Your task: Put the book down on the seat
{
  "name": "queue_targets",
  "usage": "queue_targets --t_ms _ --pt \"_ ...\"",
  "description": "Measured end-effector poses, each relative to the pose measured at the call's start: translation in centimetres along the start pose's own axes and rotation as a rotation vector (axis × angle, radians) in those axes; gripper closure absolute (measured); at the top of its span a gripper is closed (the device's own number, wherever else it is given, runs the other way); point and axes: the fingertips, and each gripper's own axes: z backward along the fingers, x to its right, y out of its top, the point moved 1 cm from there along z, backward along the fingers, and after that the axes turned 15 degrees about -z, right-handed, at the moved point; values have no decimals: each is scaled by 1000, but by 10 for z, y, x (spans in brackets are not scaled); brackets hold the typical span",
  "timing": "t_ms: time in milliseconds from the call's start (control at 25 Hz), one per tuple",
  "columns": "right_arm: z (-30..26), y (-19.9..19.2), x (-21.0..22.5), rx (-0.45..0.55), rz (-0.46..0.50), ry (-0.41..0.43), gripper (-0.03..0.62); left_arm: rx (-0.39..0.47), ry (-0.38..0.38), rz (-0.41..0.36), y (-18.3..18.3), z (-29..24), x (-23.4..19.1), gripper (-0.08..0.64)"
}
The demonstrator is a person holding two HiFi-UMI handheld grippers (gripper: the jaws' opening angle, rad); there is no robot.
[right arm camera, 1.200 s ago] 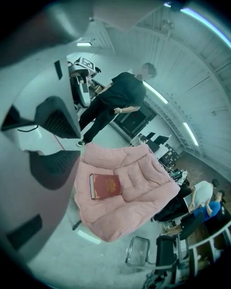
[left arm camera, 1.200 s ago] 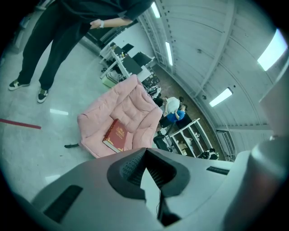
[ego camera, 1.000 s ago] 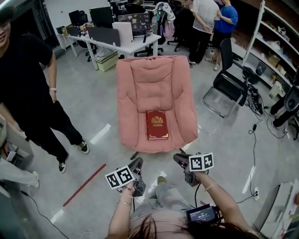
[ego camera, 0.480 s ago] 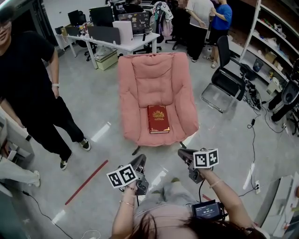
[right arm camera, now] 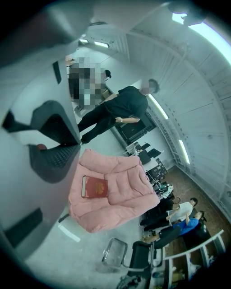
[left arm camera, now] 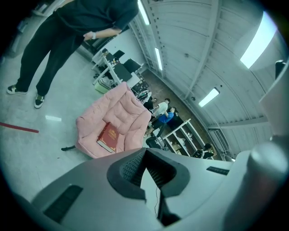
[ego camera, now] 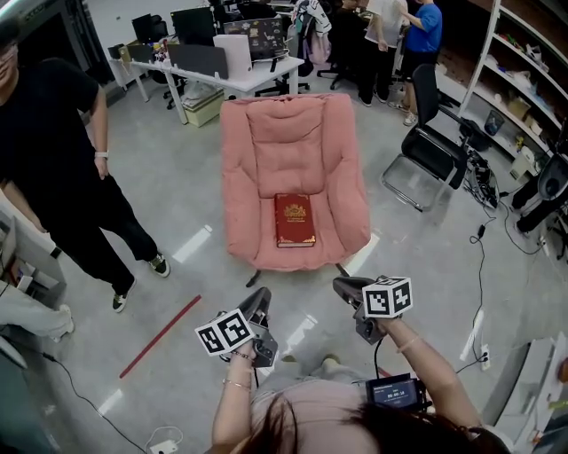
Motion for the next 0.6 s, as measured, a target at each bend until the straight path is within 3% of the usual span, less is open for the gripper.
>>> queue_targets --t_ms 600 --pt "62 -9 25 3 37 42 577 12 70 -5 -44 0 59 561"
